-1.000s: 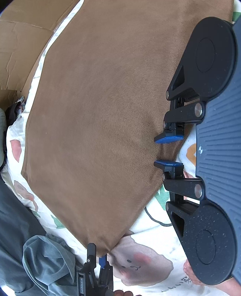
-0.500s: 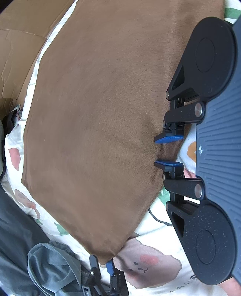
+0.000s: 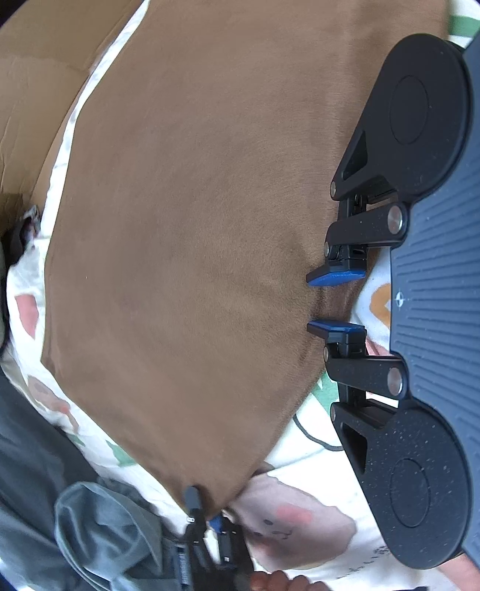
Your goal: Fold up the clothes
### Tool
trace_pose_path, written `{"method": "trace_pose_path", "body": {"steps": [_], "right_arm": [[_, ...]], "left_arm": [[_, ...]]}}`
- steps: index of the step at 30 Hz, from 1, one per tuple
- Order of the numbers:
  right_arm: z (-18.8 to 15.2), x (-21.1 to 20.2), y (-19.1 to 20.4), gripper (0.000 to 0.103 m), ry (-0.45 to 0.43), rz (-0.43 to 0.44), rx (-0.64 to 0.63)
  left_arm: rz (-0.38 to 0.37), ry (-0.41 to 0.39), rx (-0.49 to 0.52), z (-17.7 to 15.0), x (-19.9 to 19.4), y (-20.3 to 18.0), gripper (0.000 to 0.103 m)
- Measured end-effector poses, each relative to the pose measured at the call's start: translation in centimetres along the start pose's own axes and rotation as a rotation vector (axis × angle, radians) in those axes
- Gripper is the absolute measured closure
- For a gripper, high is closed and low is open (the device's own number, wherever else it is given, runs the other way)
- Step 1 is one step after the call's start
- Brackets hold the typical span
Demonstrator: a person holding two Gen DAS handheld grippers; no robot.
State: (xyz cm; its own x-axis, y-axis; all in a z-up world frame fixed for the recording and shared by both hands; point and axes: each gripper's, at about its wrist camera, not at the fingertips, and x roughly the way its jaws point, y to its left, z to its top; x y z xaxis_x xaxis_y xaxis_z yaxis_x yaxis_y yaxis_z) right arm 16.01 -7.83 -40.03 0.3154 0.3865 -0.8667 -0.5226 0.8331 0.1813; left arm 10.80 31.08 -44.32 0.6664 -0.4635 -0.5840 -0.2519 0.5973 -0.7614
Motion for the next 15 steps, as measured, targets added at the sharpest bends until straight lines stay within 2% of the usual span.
{"method": "trace_pose_path", "body": {"steps": [4,7,10,13,14,15], "right_arm": [[0.4,-0.8,0.0,0.076,0.028,-0.018,0.026],[0.7,-1.7,0.0,0.075,0.003,-0.008,0.075],[0.9,-2.1,0.4,0.075,-0.011,-0.002,0.069],[1.1,-1.7,0.5,0.080,-0.003,-0.006,0.080],[1.2,-1.5,0.4,0.087,-0.001,-0.009,0.089],[1.3,-1.2,0.3,0.088,0.003,-0.011,0.103]], "left_arm": [[0.003,-0.002,-0.026,0.2,-0.2,0.4,0.091],[0.022,0.004,-0.008,0.4,-0.5,-0.1,0.093],[0.025,0.010,0.016,0.8,-0.5,-0.5,0.094],[0.027,0.010,0.019,1.0,-0.4,-0.7,0.094],[0.027,0.008,0.011,1.0,-0.4,-0.7,0.094],[0.026,0.006,0.002,0.9,-0.4,-0.6,0.094]]}}
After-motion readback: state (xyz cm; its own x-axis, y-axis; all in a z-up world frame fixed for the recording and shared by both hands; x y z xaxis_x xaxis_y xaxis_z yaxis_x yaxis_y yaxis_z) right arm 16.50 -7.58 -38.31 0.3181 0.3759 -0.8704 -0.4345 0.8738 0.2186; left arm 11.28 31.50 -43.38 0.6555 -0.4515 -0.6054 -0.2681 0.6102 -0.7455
